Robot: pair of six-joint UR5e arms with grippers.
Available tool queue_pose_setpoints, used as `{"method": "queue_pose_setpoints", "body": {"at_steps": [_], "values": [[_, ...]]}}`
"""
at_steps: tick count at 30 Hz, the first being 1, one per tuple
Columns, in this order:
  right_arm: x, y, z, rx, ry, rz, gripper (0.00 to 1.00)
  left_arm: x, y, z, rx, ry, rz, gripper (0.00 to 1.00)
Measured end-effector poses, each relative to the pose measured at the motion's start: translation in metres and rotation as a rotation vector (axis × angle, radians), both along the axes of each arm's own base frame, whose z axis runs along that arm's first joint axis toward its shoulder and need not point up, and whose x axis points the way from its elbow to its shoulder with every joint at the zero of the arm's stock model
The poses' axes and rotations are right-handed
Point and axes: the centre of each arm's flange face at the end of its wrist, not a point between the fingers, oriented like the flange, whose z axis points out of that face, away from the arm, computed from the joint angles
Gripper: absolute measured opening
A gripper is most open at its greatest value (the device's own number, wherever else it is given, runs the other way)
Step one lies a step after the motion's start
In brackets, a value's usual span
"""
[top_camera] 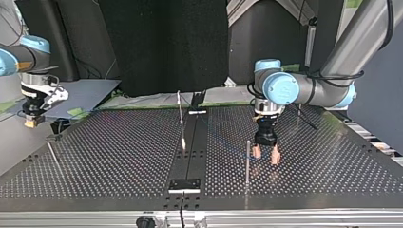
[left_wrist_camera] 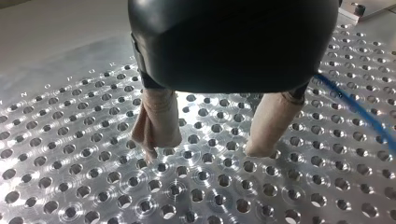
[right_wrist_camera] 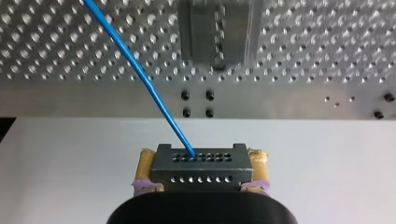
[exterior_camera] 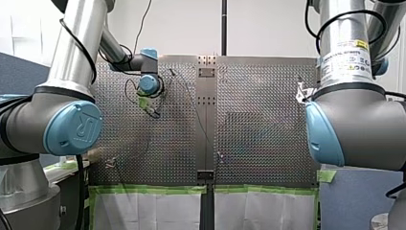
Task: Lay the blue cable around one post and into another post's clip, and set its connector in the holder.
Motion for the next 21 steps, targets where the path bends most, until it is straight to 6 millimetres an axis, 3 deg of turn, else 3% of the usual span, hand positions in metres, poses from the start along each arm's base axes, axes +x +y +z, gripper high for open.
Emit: {"method": "queue_pose_setpoints", "body": {"at_steps": [5, 21], "values": [[-0.001, -0.002, 0.002, -0.018, 0.002, 0.031, 0.0, 0.0, 0.0, 0.0, 0.0, 0.0, 0.001, 1.0], [0.026, -0.003, 0.001, -0.05, -0.053, 0.199, 0.0, 0.001, 0.001, 0.0, 0.0, -0.002, 0.003, 1.0]]}}
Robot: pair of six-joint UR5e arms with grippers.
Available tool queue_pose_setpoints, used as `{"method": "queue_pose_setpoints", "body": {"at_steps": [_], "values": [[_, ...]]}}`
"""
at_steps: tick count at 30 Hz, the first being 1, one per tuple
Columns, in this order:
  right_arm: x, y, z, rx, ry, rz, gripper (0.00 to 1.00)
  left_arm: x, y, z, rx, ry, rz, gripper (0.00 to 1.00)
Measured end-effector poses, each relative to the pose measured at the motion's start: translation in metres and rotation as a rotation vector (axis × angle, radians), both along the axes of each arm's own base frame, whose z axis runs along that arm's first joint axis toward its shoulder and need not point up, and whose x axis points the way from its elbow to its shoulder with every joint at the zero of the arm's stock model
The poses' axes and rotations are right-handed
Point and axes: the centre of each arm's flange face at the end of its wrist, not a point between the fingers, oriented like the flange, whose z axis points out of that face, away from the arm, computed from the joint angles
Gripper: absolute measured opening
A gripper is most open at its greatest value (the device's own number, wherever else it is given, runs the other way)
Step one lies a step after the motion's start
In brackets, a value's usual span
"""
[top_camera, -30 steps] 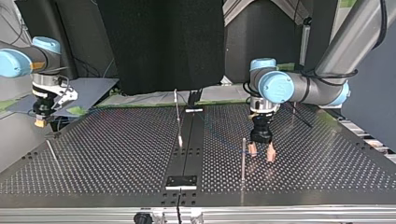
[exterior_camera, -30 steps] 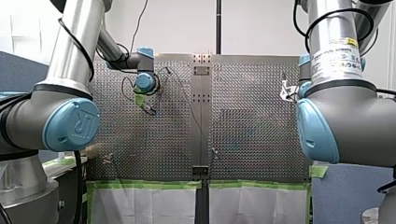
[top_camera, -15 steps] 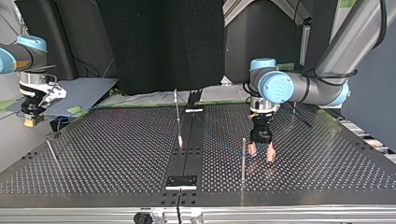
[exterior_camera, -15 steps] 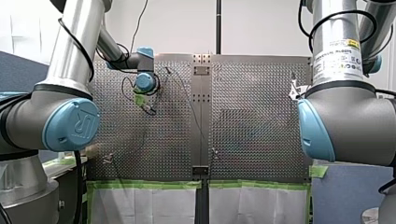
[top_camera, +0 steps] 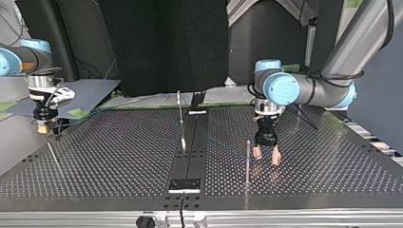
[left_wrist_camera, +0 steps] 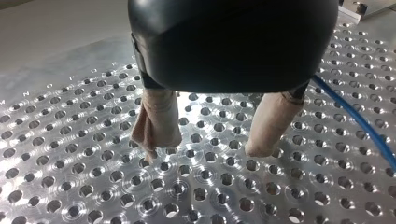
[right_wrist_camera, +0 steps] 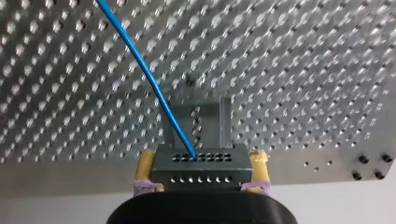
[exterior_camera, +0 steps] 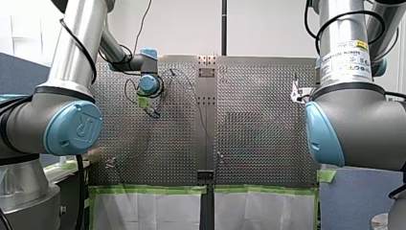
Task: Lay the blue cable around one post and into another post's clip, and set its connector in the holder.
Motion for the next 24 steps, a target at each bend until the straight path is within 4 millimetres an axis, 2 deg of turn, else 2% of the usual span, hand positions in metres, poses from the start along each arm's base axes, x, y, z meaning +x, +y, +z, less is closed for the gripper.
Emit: {"method": "queue_pose_setpoints", "body": {"at_steps": [11, 24], "values": [[-0.0003, -0.004, 0.0025, -0.022, -0.064, 0.083, 0.0, -0.0004, -0.0011, 0.0, 0.001, 0.0, -0.002, 1.0], [0.0051, -0.0053, 0.0007, -0.002, -0.028, 0.187, 0.0, -0.0003, -0.0013, 0.0, 0.001, -0.001, -0.002, 1.0]]}}
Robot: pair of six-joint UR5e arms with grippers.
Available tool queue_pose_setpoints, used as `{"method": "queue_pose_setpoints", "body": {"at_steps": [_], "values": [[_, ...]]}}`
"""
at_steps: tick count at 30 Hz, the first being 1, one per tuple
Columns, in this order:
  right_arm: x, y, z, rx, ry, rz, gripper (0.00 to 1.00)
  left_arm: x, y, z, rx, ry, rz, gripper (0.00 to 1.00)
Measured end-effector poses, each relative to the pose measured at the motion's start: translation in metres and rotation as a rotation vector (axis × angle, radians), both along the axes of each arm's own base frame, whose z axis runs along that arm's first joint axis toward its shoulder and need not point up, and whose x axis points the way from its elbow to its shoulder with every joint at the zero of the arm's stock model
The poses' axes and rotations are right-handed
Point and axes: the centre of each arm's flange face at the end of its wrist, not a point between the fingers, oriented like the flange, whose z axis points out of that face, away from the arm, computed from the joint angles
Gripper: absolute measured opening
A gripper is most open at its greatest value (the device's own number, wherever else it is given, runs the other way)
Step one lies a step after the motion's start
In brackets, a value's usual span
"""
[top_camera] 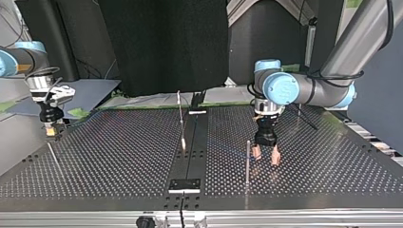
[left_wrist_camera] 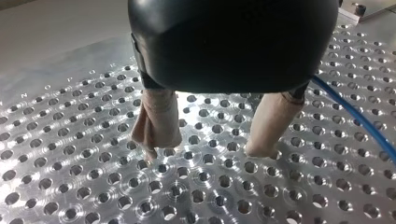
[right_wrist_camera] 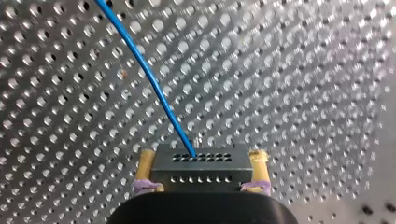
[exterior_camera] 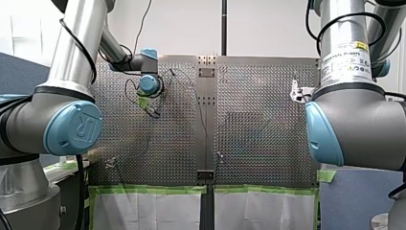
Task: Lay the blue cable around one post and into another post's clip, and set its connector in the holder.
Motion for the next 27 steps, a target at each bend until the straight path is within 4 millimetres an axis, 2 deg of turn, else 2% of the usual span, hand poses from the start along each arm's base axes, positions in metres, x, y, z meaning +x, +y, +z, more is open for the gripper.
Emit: {"method": "queue_pose_setpoints", "body": {"at_steps": [8, 18, 27], "values": [[-0.002, -0.001, 0.004, 0.016, 0.061, 0.037, 0.0, 0.0, 0.0, 0.0, 0.0, 0.0, 0.0, 1.0], [-0.022, -0.006, 0.003, 0.023, 0.117, -0.055, 0.0, 0.0, 0.0, 0.0, 0.005, -0.001, 0.0, 1.0], [-0.026, -0.009, 0.003, 0.006, 0.122, -0.075, 0.0, 0.0, 0.0, 0.0, 0.006, -0.002, 0.001, 1.0]]}}
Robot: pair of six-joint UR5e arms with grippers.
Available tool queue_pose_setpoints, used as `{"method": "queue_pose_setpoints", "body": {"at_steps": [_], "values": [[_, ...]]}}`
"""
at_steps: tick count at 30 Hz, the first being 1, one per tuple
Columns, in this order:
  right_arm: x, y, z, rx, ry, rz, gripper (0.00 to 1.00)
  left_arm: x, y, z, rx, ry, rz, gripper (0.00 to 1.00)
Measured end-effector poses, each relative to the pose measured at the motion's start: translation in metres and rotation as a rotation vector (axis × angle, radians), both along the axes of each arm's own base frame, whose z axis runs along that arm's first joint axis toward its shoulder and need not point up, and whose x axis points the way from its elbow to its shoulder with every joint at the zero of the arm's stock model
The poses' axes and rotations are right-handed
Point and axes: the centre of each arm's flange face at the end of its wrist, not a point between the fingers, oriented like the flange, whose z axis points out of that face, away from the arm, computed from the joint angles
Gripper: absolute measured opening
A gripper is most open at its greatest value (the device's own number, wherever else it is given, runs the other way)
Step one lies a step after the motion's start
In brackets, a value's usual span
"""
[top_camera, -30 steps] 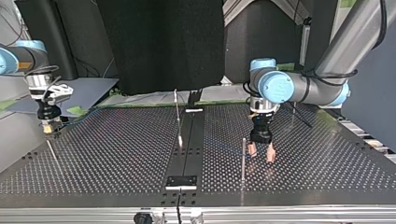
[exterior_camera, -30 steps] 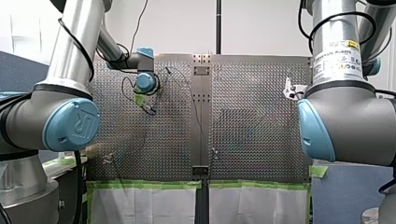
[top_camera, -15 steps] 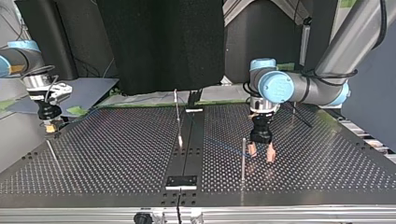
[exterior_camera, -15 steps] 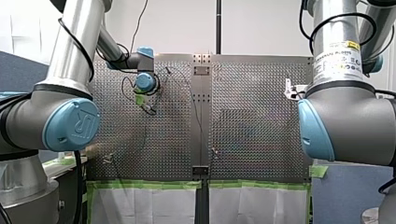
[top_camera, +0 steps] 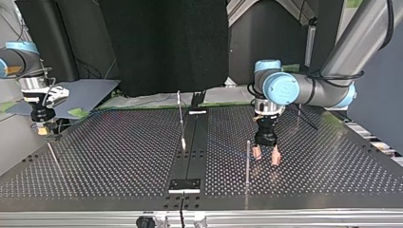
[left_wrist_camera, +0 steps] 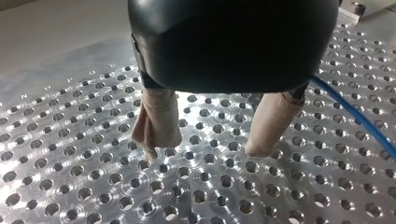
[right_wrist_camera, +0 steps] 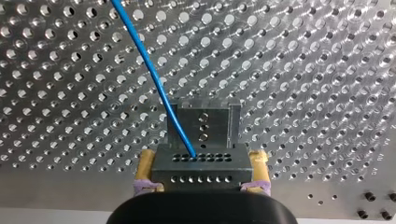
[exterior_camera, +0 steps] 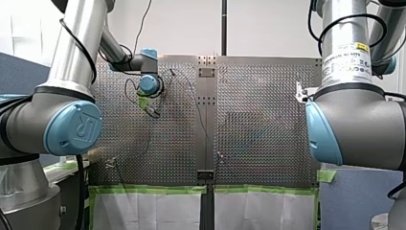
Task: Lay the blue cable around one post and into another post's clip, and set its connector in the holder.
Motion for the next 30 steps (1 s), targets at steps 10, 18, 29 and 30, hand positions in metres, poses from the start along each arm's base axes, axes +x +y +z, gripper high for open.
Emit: {"method": "queue_pose_setpoints", "body": {"at_steps": [10, 18, 29, 30], "values": [[0.002, -0.01, -0.013, 0.021, -0.002, 0.002, 0.0, 0.0, 0.0, 0.0, 0.0, 0.0, 0.0, 1.0], [0.005, -0.014, -0.012, 0.015, -0.005, 0.006, 0.0, 0.0, 0.001, 0.0, 0.0, 0.0, 0.001, 1.0], [0.007, -0.018, -0.007, 0.01, -0.017, 0.008, 0.0, 0.0, 0.001, 0.0, 0.0, 0.0, -0.002, 1.0], [0.008, -0.018, -0.007, 0.011, -0.018, 0.008, 0.0, 0.0, 0.001, 0.0, 0.0, 0.0, -0.002, 1.0]]}}
